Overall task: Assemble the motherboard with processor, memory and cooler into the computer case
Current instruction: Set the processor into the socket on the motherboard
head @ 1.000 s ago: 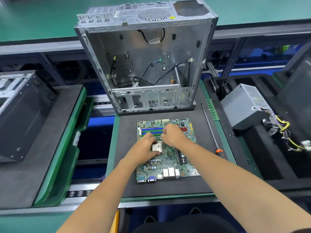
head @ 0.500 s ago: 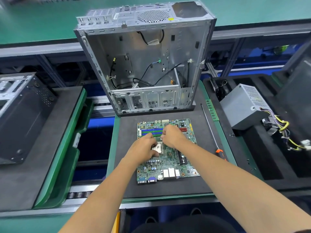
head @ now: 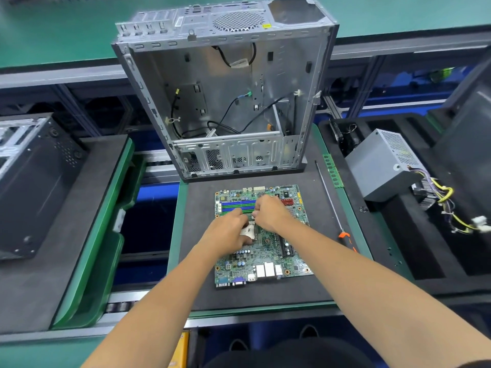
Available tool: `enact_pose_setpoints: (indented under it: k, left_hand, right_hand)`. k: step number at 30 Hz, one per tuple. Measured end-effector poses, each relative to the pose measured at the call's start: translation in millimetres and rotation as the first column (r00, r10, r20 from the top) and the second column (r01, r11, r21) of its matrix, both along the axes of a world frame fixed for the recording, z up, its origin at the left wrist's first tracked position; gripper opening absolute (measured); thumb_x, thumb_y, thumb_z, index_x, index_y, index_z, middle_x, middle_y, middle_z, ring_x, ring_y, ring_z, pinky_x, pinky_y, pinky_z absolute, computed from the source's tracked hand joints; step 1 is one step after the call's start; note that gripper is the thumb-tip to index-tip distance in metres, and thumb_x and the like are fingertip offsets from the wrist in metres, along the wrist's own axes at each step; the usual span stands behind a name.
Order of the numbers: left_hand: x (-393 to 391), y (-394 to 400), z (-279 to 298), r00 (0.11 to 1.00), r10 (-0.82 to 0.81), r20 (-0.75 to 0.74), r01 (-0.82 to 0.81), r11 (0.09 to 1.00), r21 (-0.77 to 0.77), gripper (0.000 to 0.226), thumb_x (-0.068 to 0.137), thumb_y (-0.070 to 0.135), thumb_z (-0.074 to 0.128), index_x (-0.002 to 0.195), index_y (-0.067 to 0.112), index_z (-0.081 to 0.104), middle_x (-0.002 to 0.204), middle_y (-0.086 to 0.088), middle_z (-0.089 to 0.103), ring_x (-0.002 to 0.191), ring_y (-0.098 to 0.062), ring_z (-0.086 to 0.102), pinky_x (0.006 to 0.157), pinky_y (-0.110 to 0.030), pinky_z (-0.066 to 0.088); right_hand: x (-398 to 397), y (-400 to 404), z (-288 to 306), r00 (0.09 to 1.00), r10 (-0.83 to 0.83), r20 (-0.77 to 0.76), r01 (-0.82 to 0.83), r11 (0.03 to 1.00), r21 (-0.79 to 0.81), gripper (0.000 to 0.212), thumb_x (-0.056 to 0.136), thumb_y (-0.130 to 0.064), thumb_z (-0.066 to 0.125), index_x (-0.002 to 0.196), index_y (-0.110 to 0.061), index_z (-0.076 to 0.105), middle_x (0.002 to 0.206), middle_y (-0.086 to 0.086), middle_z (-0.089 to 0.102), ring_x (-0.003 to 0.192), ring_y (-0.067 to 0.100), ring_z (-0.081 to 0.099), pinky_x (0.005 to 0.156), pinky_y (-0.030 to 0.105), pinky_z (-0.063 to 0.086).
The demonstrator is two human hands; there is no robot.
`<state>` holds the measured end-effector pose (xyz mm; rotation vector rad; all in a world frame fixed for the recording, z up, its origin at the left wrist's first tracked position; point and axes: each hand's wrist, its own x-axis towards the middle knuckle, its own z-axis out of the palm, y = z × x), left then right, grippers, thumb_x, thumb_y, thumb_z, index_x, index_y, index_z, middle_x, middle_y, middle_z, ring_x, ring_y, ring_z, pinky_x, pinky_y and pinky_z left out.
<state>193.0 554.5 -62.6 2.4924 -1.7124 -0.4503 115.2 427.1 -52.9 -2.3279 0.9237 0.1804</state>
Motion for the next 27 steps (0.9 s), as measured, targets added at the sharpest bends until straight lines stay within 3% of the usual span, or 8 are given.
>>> enact_pose_setpoints:
  k: [8, 13, 19, 23, 27]
  left_hand:
    - [-0.8, -2.2, -0.6, 0.999, 0.004, 0.032, -0.004, 1.0, -0.004, 0.038, 0.078, 0.045, 0.071, 0.09, 0.012, 0.057, 0.091, 0.003, 0.043, 0.079, -0.018, 0.047, 0.061, -0.032, 0.038]
    - [1.9, -0.2, 1.4, 1.0, -0.009, -0.011, 0.01, 0.999, 0.034, 0.039, 0.077, 0.042, 0.074, 0.097, 0.012, 0.059, 0.096, 0.002, 0.046, 0.084, -0.021, 0.053, 0.066, -0.035, 0.044]
    - [3.1, -11.2, 5.7, 1.0, 0.007, -0.011, -0.006, 0.997, 0.078, 0.039, 0.07, 0.038, 0.08, 0.076, 0.017, 0.047, 0.089, 0.004, 0.043, 0.076, -0.017, 0.046, 0.061, -0.031, 0.036]
    - [7.5, -9.0, 5.7, 0.985, 0.09, -0.147, -0.09, 0.996, 0.01, 0.036, 0.075, 0.048, 0.073, 0.075, 0.015, 0.059, 0.085, 0.006, 0.05, 0.073, -0.015, 0.049, 0.061, -0.029, 0.038]
    - [1.6, -15.5, 7.6, 0.939, 0.28, -0.199, -0.284, 0.959, 0.007, 0.027, 0.074, 0.031, 0.079, 0.082, 0.014, 0.058, 0.081, 0.005, 0.056, 0.075, -0.018, 0.055, 0.06, -0.028, 0.04]
  right_hand:
    - [-1.2, 0.5, 2.6, 1.0, 0.009, 0.002, -0.009, 1.0, 0.002, 0.017, 0.094, -0.015, 0.059, 0.086, -0.002, 0.067, 0.083, 0.011, 0.066, 0.079, 0.024, 0.063, 0.072, 0.033, 0.053]
    - [-3.1, 1.7, 5.5, 1.0, 0.018, 0.001, -0.018, 1.0, 0.006, 0.017, 0.095, -0.014, 0.058, 0.089, -0.001, 0.068, 0.089, 0.013, 0.067, 0.078, 0.022, 0.06, 0.071, 0.032, 0.051]
    - [-5.7, 2.2, 9.5, 0.999, 0.035, -0.008, -0.035, 0.999, 0.011, 0.017, 0.096, -0.015, 0.057, 0.09, -0.003, 0.067, 0.09, 0.011, 0.066, 0.079, 0.022, 0.059, 0.069, 0.03, 0.047]
    - [-6.6, 2.3, 10.4, 0.999, 0.044, 0.002, -0.044, 0.999, 0.013, 0.014, 0.096, -0.015, 0.057, 0.09, -0.005, 0.065, 0.087, 0.008, 0.063, 0.081, 0.021, 0.058, 0.07, 0.029, 0.045]
    - [-6.2, 3.2, 11.9, 0.998, 0.056, -0.003, -0.056, 0.998, 0.003, 0.016, 0.096, -0.013, 0.057, 0.085, -0.003, 0.063, 0.085, 0.01, 0.061, 0.08, 0.024, 0.057, 0.071, 0.031, 0.048]
